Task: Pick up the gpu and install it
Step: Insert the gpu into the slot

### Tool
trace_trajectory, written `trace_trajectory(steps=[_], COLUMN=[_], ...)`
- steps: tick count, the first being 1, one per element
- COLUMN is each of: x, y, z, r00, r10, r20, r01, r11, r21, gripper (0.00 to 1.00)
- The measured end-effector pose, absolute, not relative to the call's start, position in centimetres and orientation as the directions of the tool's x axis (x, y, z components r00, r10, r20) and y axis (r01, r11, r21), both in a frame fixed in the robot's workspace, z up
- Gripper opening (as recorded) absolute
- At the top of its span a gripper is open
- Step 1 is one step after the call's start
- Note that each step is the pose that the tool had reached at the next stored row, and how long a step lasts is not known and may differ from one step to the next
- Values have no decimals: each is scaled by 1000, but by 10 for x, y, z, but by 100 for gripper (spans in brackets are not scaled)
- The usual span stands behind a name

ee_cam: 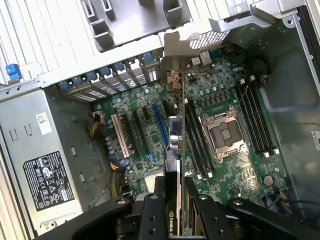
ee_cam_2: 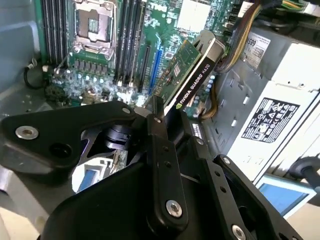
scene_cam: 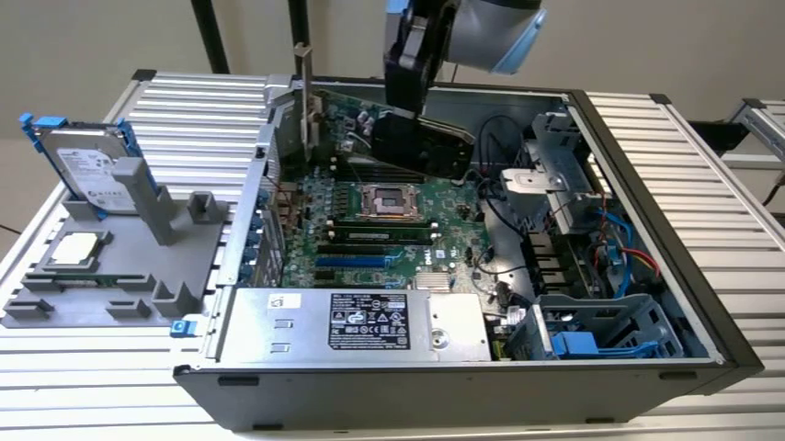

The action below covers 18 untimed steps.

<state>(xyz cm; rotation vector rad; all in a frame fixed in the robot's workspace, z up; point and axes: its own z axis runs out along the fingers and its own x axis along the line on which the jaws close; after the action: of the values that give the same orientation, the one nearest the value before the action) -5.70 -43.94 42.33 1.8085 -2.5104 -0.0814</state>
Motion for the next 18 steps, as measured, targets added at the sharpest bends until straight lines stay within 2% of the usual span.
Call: trace_trajectory(steps=[18], x=[-57], y=[-439], z=[423], r00=[-64], r10=[-998], r20=[7], r01=[-995], r11=[64], r21=[70], gripper=[0])
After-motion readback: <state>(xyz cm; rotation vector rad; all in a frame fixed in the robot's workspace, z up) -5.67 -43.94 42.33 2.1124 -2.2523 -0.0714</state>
